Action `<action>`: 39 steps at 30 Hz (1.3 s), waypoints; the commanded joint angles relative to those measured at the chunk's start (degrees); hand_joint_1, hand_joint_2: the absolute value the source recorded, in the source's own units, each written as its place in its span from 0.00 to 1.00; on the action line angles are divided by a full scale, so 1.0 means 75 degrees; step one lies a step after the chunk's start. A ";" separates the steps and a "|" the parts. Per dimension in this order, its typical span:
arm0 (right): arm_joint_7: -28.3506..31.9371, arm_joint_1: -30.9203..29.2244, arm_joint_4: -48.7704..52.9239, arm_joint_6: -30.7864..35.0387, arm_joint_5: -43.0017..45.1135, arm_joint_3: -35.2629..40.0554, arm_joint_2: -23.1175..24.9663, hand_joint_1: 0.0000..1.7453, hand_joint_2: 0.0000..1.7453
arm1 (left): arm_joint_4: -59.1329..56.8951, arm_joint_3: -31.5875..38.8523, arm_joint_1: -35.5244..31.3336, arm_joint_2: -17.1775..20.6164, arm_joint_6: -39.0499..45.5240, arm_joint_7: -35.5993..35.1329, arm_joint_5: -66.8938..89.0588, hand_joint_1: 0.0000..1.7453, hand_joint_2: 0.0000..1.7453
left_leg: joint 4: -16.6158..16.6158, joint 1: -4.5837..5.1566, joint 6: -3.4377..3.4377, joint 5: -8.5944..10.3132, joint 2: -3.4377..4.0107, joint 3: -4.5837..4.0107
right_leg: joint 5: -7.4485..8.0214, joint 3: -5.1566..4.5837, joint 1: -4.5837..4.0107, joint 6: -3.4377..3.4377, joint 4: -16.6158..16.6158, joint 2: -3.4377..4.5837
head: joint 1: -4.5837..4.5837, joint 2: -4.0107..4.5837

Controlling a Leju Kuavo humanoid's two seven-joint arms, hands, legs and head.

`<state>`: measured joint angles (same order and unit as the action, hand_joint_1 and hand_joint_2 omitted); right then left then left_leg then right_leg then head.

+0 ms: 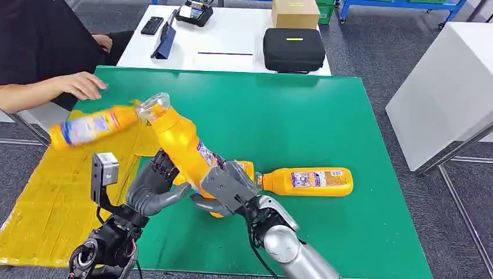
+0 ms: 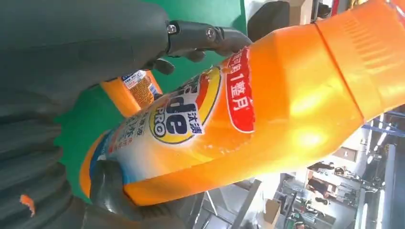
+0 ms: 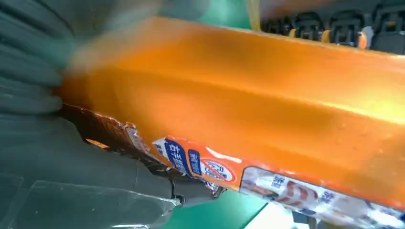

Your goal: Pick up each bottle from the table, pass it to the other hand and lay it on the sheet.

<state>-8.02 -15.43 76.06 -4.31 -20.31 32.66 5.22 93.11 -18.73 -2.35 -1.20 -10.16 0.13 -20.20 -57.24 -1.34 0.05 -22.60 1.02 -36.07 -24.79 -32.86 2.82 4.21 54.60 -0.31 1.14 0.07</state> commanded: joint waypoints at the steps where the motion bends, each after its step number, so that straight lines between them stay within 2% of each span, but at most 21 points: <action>1: 0.0002 -0.1005 -0.1646 -0.0236 -0.1294 0.1676 0.0053 1.00 1.00 | -0.0275 -0.0515 -0.0707 -0.0200 0.0115 -0.0179 -0.0279 0.00 1.00 | -0.0004 -0.0006 0.0005 -0.0006 -0.0008 0.0020 | -0.0005 0.0017 -0.0010 -0.0043 0.0004 0.0002 | 0.0000 0.0000; 6: 0.0266 -0.1350 -0.2122 -0.0237 -0.1985 0.2818 0.0185 1.00 1.00 | -0.0589 -0.0249 -0.1072 -0.0401 0.0665 -0.0244 -0.0275 0.00 1.00 | 0.0000 -0.0007 0.0006 -0.0002 -0.0016 0.0024 | -0.0004 0.0021 -0.0012 -0.0045 -0.0002 -0.0007 | -0.0003 0.0000; 10: 0.0468 -0.1445 -0.2199 -0.0385 -0.2115 0.3420 0.0334 1.00 1.00 | -0.0653 0.0162 -0.0966 -0.0409 0.0937 -0.0225 -0.0457 0.00 1.00 | 0.0000 -0.0009 0.0005 -0.0007 -0.0010 0.0029 | -0.0008 0.0022 -0.0013 -0.0048 0.0000 -0.0001 | -0.0003 0.0000; 14: 0.0593 -0.1569 -0.2117 -0.0339 -0.1984 0.3736 0.0290 1.00 1.00 | -0.0353 0.0488 -0.0564 -0.0349 0.1050 -0.0124 -0.0474 0.00 1.00 | 0.0008 -0.0009 0.0002 -0.0009 -0.0007 0.0038 | -0.0012 0.0032 -0.0012 -0.0048 -0.0005 0.0002 | 0.0000 0.0000; 24: 0.0622 -0.1605 -0.2084 -0.0306 -0.1911 0.3767 0.0257 1.00 1.00 | -0.0185 0.0568 -0.0448 -0.0387 0.1248 -0.0028 -0.0321 0.00 1.00 | -0.0001 -0.0010 0.0004 -0.0007 -0.0020 0.0024 | -0.0011 0.0022 -0.0014 -0.0048 0.0000 -0.0010 | 0.0003 0.0000; 25: 0.0694 -0.1572 -0.1927 -0.0314 -0.1843 0.3808 0.0170 1.00 1.00 | -0.0046 0.0669 -0.0348 -0.0386 0.1361 0.0058 -0.0242 0.66 1.00 | -0.0001 -0.0009 0.0004 -0.0005 -0.0015 0.0019 | -0.0009 0.0016 -0.0012 -0.0044 0.0000 -0.0006 | 0.0000 0.0000; 26: 0.0644 -0.1537 -0.1731 -0.0323 -0.1800 0.3818 0.0095 1.00 1.00 | 0.0095 0.0728 -0.0241 -0.0356 0.1393 0.0099 -0.0183 1.00 1.00 | 0.0001 -0.0010 0.0002 -0.0002 -0.0012 0.0009 | -0.0005 0.0006 -0.0012 -0.0035 -0.0002 -0.0005 | 0.0000 0.0000; 31: 0.0304 -0.1459 -0.1626 -0.0074 -0.1519 0.3457 -0.0059 1.00 1.00 | 0.0540 0.0973 0.0143 -0.0343 0.1521 0.0226 0.0218 1.00 1.00 | 0.0000 -0.0012 0.0004 -0.0012 -0.0013 0.0024 | -0.0014 0.0021 -0.0016 -0.0049 -0.0003 -0.0004 | 0.0000 0.0000; 34: 0.0183 -0.1458 -0.1688 0.0127 -0.1489 0.3166 -0.0173 1.00 1.00 | 0.0636 0.1077 0.0288 -0.0310 0.1568 0.0236 0.0372 1.00 1.00 | 0.0003 -0.0008 0.0002 -0.0001 -0.0011 0.0007 | -0.0005 0.0003 -0.0010 -0.0027 -0.0005 -0.0006 | 0.0000 0.0000; 39: 0.0064 -0.1458 -0.1750 0.0283 -0.1483 0.2985 -0.0091 1.00 1.00 | 0.0653 0.1066 0.0311 -0.0278 0.1602 0.0252 0.0617 1.00 1.00 | 0.0001 -0.0008 0.0004 -0.0003 -0.0018 0.0014 | -0.0008 0.0009 -0.0011 -0.0038 -0.0004 -0.0011 | 0.0000 0.0000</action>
<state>-6.51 -27.68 63.62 -3.02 -31.28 52.17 6.30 97.72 -13.00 2.58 -2.99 1.29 1.79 -17.79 -57.24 -1.35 0.03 -22.59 1.10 -36.12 -24.79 -33.02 2.82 4.20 54.61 -0.25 1.14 0.07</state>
